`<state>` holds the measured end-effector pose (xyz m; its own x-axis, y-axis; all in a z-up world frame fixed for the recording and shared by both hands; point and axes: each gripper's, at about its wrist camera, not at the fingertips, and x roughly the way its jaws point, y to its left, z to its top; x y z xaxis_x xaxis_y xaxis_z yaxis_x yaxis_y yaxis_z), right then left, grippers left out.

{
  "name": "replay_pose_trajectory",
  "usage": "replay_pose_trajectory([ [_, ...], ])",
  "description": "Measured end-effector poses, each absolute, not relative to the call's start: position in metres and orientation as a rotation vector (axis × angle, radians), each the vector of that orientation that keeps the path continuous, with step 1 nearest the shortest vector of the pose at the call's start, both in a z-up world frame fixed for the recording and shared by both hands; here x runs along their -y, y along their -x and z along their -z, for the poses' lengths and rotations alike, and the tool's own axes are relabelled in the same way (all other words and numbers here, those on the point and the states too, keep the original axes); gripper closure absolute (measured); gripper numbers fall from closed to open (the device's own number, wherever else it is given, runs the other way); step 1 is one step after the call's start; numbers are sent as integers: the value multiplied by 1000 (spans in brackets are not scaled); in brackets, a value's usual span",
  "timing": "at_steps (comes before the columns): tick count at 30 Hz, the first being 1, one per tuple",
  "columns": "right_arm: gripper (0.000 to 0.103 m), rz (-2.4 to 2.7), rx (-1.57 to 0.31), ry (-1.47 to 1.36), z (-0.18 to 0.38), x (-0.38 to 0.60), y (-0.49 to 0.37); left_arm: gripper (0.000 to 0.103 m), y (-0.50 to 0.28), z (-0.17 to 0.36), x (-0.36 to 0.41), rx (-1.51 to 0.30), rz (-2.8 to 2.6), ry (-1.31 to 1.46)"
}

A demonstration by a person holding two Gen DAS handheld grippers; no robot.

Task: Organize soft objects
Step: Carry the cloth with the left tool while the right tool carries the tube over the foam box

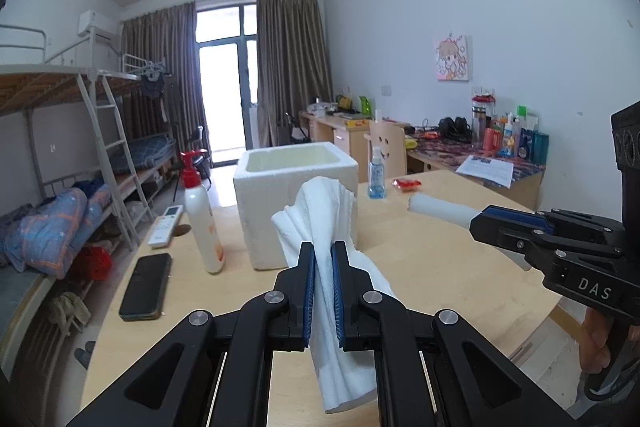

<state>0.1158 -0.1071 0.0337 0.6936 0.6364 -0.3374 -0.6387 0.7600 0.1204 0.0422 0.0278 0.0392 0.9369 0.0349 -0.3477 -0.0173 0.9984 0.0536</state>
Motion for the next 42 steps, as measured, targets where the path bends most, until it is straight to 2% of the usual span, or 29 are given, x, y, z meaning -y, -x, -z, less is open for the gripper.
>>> replay_pose_trajectory([
  [21, 79, -731, -362, 65, -54, 73, -163, 94, -89, -47, -56, -340, -31, -35],
  [42, 79, -736, -396, 84, -82, 50, -210, 94, -125, -78, -78, -329, -63, -17],
])
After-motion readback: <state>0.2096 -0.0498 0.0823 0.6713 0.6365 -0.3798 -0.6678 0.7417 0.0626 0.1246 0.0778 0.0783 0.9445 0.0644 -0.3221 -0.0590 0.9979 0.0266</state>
